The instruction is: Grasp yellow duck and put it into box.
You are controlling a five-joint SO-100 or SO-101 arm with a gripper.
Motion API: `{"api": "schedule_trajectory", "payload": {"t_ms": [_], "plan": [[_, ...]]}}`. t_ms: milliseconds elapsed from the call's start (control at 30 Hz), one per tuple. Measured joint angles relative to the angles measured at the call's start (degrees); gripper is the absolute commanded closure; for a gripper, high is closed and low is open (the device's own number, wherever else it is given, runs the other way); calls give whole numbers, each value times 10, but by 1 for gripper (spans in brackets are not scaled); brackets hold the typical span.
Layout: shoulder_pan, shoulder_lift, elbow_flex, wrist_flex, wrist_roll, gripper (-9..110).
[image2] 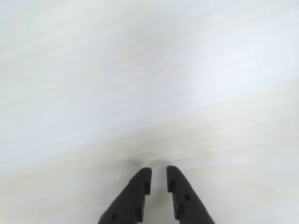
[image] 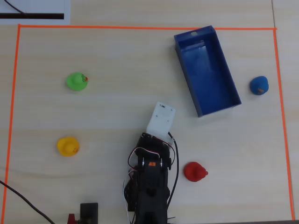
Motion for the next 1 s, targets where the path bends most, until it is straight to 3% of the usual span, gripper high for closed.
{"api": "schedule_trajectory", "payload": {"t_ms": [800,1000], "plan": [[-14,1,0,0,0,101],[-3,-25,-83,36,-32,82]]}}
